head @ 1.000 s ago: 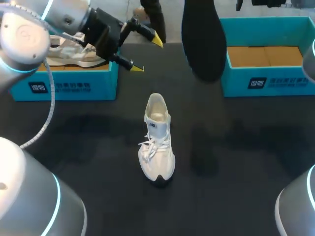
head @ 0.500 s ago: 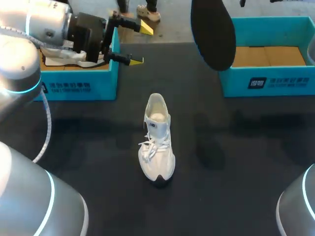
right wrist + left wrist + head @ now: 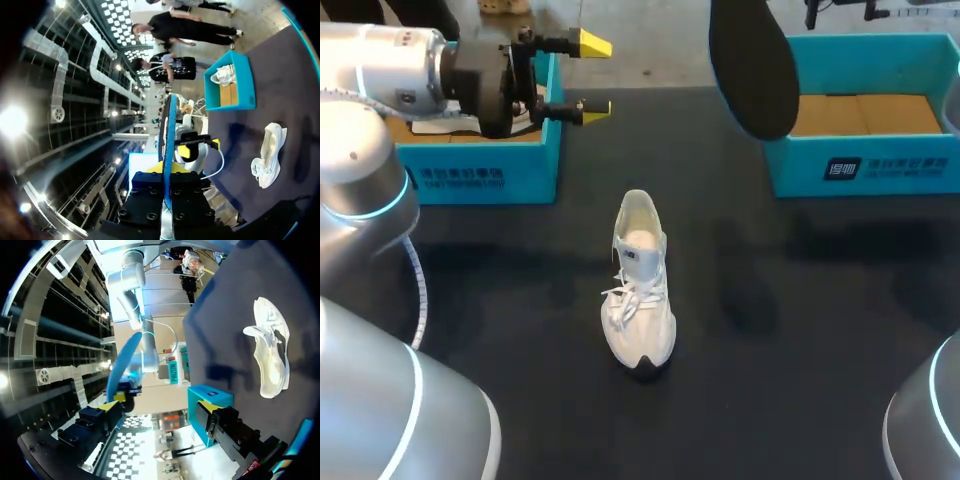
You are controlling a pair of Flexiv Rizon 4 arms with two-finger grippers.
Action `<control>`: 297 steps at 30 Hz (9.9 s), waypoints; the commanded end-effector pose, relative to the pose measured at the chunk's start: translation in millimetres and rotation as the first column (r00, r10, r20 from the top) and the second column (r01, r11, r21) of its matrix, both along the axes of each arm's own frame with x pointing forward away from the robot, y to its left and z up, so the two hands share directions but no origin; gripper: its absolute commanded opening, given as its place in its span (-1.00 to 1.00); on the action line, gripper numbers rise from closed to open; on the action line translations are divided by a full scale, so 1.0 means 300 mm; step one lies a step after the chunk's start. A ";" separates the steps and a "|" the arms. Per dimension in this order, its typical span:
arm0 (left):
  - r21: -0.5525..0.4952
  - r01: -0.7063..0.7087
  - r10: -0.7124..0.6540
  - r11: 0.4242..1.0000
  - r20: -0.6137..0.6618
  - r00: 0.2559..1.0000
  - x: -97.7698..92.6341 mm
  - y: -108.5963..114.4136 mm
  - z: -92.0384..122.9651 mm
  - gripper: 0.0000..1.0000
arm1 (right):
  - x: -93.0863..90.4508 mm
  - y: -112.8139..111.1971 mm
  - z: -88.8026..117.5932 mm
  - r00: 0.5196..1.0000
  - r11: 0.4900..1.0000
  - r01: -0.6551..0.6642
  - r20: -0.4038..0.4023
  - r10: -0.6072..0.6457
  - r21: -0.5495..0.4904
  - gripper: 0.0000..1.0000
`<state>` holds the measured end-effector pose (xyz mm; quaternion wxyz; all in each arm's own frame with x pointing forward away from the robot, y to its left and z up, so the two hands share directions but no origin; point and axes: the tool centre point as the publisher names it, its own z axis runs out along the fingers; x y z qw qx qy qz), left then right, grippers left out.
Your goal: Take the shoe out of the shoebox, open the shoe tongue, remove and reinsert the insole, then place the shoe into the shoebox
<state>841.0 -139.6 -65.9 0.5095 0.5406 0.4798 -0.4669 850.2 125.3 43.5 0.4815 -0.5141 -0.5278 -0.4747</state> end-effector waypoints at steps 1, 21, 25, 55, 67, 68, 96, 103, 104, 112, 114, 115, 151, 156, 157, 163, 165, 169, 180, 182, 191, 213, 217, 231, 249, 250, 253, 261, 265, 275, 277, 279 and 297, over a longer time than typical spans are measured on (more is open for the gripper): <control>-0.046 -0.018 0.019 0.999 0.036 0.999 -0.029 -0.010 0.008 1.00 | 0.052 0.031 -0.027 0.999 0.999 0.032 -0.018 -0.033 -0.041 -1.00; -0.121 0.028 -0.008 0.992 0.163 0.987 -0.057 -0.089 0.066 1.00 | 0.139 0.176 -0.202 0.961 0.979 0.133 -0.223 -0.166 -0.155 -1.00; -0.138 0.036 -0.013 0.990 0.165 0.986 -0.059 -0.113 0.068 1.00 | 0.149 0.200 -0.220 0.954 0.972 0.182 -0.213 -0.211 -0.148 -1.00; -0.150 0.029 -0.006 0.988 0.153 0.988 -0.030 -0.173 0.037 0.29 | 0.090 0.271 -0.300 0.930 0.980 0.166 -0.313 -0.192 -0.107 -1.00; -0.143 0.052 -0.032 0.988 0.135 0.990 -0.068 -0.178 0.012 -0.24 | 0.097 0.257 -0.302 0.926 0.980 0.158 -0.326 -0.189 -0.117 -1.00; -0.143 0.050 -0.031 0.988 0.134 0.991 -0.067 -0.178 0.010 -0.24 | 0.097 0.257 -0.302 0.926 0.981 0.158 -0.327 -0.188 -0.116 -1.00; -0.147 0.082 -0.077 0.986 0.035 0.996 -0.033 -0.172 -0.023 -1.00 | 0.038 0.227 -0.288 0.984 0.981 0.177 0.010 -0.178 0.085 1.00; -0.134 0.109 -0.109 0.985 0.014 0.994 -0.039 -0.150 -0.030 -1.00 | -0.033 0.196 -0.283 0.996 0.994 0.072 0.054 -0.076 0.084 1.00; -0.134 0.110 -0.109 0.985 0.014 0.994 -0.042 -0.145 -0.028 -1.00 | -0.042 0.188 -0.284 0.996 0.995 0.064 0.058 -0.069 0.077 1.00; -0.135 0.111 -0.109 0.985 0.022 0.994 -0.061 -0.099 -0.008 -1.00 | -0.100 0.118 -0.295 0.996 0.999 0.048 0.080 -0.048 0.007 1.00; -0.133 0.104 -0.102 0.986 0.023 0.994 -0.060 -0.088 -0.007 -1.00 | -0.113 0.096 -0.297 0.996 0.999 0.044 0.083 -0.043 -0.006 1.00; -0.133 0.103 -0.101 0.986 0.023 0.995 -0.059 -0.085 -0.007 -1.00 | -0.120 0.085 -0.299 0.996 0.999 0.041 0.082 -0.040 -0.010 1.00; -0.119 0.057 -0.055 0.991 0.020 0.998 -0.061 -0.066 0.002 -1.00 | -0.221 -0.021 -0.323 0.998 0.998 0.039 0.056 -0.037 -0.039 1.00; -0.119 0.057 -0.055 0.991 0.020 0.998 -0.061 -0.066 0.002 -1.00 | -0.221 -0.021 -0.323 0.998 0.998 0.039 0.056 -0.037 -0.039 1.00; -0.116 0.058 -0.060 0.992 -0.015 0.998 -0.057 -0.059 0.005 -1.00 | -0.221 -0.021 -0.323 0.998 0.998 0.039 0.056 -0.037 -0.039 1.00; -0.089 0.021 -0.051 0.996 -0.349 0.936 -0.053 -0.035 0.026 -1.00 | -0.221 -0.021 -0.323 0.998 0.998 0.039 0.056 -0.037 -0.039 1.00; -0.084 0.025 -0.061 0.996 -0.461 0.885 -0.057 -0.029 0.032 -1.00 | -0.221 -0.021 -0.323 0.998 0.998 0.039 0.056 -0.037 -0.039 1.00; -0.002 0.021 -0.016 1.000 -0.714 0.700 -0.054 -0.022 0.026 -1.00 | -0.221 -0.021 -0.323 0.998 0.998 0.039 0.056 -0.037 -0.039 1.00; 0.023 0.025 0.027 0.999 -0.988 -0.154 -0.049 -0.028 0.023 -1.00 | -0.221 -0.021 -0.323 0.998 0.998 0.039 0.056 -0.037 -0.039 1.00; -0.057 0.024 -0.045 0.998 -0.938 -0.343 -0.037 -0.030 0.043 -1.00 | -0.221 -0.021 -0.323 0.998 0.998 0.039 0.056 -0.037 -0.039 1.00; -0.057 0.024 -0.045 0.998 -0.938 -0.343 -0.037 -0.030 0.043 -1.00 | -0.221 -0.021 -0.323 0.998 0.998 0.039 0.056 -0.037 -0.039 1.00; -0.028 0.056 0.007 0.998 -0.840 -0.543 -0.048 -0.037 0.016 -1.00 | -0.221 -0.021 -0.323 0.998 0.998 0.039 0.056 -0.037 -0.039 1.00; 0.046 0.110 0.108 0.993 -0.734 -0.671 -0.072 -0.043 -0.010 -1.00 | -0.221 -0.021 -0.323 0.998 0.998 0.039 0.056 -0.037 -0.039 1.00; 0.004 0.112 0.106 0.994 -0.356 -0.928 -0.085 -0.045 -0.024 -1.00 | -0.221 -0.021 -0.323 0.998 0.998 0.039 0.056 -0.037 -0.039 1.00; -0.194 0.060 0.042 0.979 -0.092 -0.995 -0.084 -0.057 -0.073 -1.00 | -0.221 -0.021 -0.323 0.998 0.998 0.039 0.056 -0.037 -0.039 1.00; -0.192 0.054 0.037 0.980 -0.093 -0.995 -0.082 -0.057 -0.077 -1.00 | -0.221 -0.021 -0.323 0.998 0.998 0.039 0.056 -0.037 -0.039 1.00; -0.216 0.040 0.029 0.976 -0.053 -0.998 -0.076 -0.057 -0.082 -1.00 | -0.221 -0.021 -0.323 0.998 0.998 0.039 0.056 -0.037 -0.039 1.00; -0.189 0.040 0.031 0.981 -0.049 -0.998 -0.076 -0.058 -0.096 -1.00 | -0.216 -0.012 -0.306 0.999 0.993 0.029 0.029 -0.026 -0.115 1.00; -0.172 0.044 0.036 0.984 -0.044 -0.998 -0.078 -0.057 -0.108 -1.00 | -0.214 0.018 -0.269 0.999 0.963 0.032 -0.001 -0.033 -0.268 1.00; -0.126 0.077 0.075 0.989 -0.026 -0.997 -0.079 -0.074 -0.129 -1.00 | -0.215 0.104 -0.206 1.000 0.851 0.014 0.004 -0.014 -0.525 1.00; -0.123 0.082 0.079 0.989 -0.024 -0.997 -0.075 -0.078 -0.130 -1.00 | -0.217 0.119 -0.197 1.000 0.828 0.018 0.015 -0.012 -0.560 1.00; -0.123 0.087 0.085 0.989 -0.018 -0.996 -0.072 -0.080 -0.129 -1.00 | -0.222 0.131 -0.187 0.999 0.808 0.032 0.029 -0.018 -0.588 1.00; -0.131 0.085 0.089 0.988 0.027 -0.996 0.006 -0.117 -0.141 -1.00 | -0.261 0.254 -0.124 0.995 0.571 0.098 0.072 -0.068 -0.815 1.00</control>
